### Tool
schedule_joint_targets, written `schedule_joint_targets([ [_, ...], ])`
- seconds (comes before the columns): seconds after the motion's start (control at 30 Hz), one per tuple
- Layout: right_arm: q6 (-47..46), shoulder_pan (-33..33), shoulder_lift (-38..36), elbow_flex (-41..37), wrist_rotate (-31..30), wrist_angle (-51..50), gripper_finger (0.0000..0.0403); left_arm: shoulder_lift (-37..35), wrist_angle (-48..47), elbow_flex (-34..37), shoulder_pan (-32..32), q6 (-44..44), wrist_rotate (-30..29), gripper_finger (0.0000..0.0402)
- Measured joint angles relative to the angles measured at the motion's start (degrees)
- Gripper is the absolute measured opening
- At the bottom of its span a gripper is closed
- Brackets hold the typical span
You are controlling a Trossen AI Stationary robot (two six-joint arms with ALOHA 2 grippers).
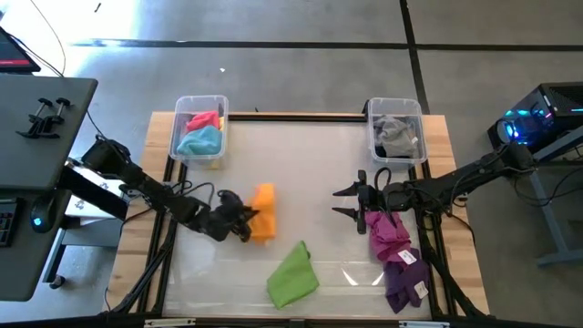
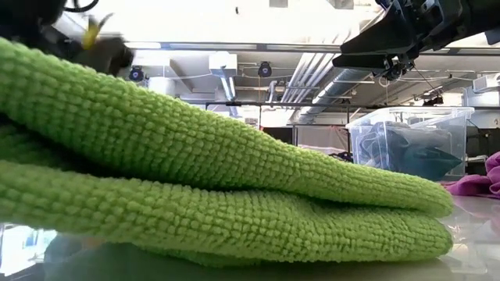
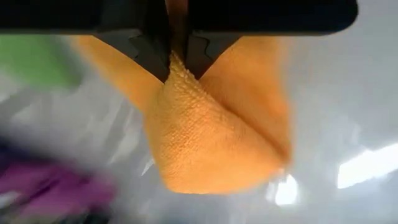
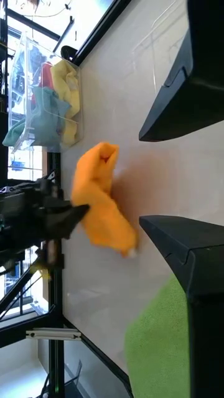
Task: Sort towels by color in basket
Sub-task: Put the orange towel into the left transparent bin
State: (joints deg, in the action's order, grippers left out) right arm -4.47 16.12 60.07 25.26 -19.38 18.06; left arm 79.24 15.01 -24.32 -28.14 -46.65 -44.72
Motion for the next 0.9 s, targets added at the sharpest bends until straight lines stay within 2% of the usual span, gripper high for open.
schedule_joint_targets([
  [0.1,0.0,0.0,0.0,0.0,0.0,0.0,0.02,-1.9,7.7,-2.2,0.3,15.3,-7.6,0.0009],
  [0.27,-0.1,0.0,0.0,0.0,0.0,0.0,0.02,-9.7,5.8,-9.2,2.4,40.6,-20.3,0.0004],
  [0.4,-0.2,0.0,0.0,0.0,0.0,-0.1,0.02,-17.2,5.5,-15.6,5.4,61.8,-24.3,0.0003],
  [0.53,-0.2,0.0,0.0,0.0,0.0,-0.1,0.02,-23.1,4.0,-21.6,10.7,76.2,-28.8,0.0001],
  [0.67,-0.6,0.0,0.0,0.0,0.0,0.0,0.02,-26.8,-4.6,-26.4,18.2,81.6,-36.4,0.0001],
  [0.73,-0.5,0.0,0.0,0.0,0.0,0.0,0.02,-27.8,-9.3,-27.5,22.3,80.8,-37.3,0.0001],
  [0.8,-0.5,0.0,0.0,0.0,0.0,0.0,0.02,-28.4,-13.6,-27.9,26.2,76.8,-36.3,0.0001],
  [0.9,-0.6,0.0,0.0,0.0,0.0,0.0,0.02,-28.6,-23.8,-28.7,32.0,68.9,-30.5,0.0001],
])
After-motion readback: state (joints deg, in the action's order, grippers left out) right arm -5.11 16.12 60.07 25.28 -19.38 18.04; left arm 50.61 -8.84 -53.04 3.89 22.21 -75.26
